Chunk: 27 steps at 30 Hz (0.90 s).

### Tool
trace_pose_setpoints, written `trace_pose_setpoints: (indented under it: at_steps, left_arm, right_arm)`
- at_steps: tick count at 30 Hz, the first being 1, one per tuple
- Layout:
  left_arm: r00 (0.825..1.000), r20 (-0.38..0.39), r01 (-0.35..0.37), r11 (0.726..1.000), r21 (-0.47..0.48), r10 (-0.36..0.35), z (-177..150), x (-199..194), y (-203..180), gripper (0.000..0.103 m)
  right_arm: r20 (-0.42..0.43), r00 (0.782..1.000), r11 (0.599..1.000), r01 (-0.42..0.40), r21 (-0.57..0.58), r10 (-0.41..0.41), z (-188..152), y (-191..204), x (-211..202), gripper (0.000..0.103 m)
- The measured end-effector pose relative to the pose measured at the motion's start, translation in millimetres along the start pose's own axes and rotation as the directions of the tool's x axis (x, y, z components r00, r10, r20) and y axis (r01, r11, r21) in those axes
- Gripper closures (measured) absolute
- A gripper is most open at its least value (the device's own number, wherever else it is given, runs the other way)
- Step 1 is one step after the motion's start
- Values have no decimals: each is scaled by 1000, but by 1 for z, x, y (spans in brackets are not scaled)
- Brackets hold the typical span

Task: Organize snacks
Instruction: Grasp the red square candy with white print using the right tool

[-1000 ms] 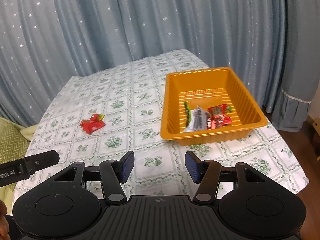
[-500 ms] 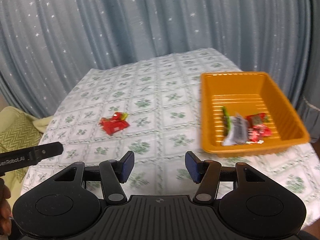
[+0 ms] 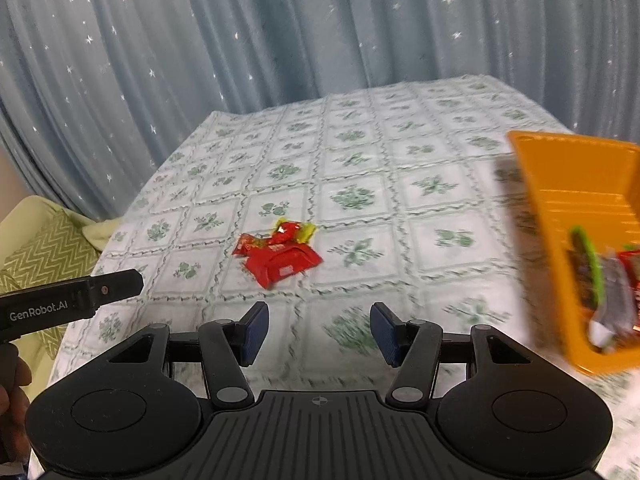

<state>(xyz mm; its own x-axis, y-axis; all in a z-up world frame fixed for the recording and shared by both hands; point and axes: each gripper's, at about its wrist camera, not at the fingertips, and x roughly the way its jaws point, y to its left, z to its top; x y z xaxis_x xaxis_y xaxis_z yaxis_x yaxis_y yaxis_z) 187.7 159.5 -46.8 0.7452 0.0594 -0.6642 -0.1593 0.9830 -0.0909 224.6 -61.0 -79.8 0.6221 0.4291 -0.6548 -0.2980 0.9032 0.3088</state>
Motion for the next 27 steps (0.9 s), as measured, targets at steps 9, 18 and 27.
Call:
trace_pose_setpoints:
  at_steps: [9,18,27]
  left_arm:
    - [999,-33,-19,996,-88,16,6,46,29,34]
    - [998,-41,-48,993,-110,43,14,66,39,31]
    - [999,-45,-3,993,-115,-3,14,71,33,30]
  right_arm:
    - [-39,998,999,-41,5,41,15,15,74,46]
    - [-56,997,995,-41,91,46,29,18,120,46]
    - [-24,998,997,65,-49,-66,31,39,134,41]
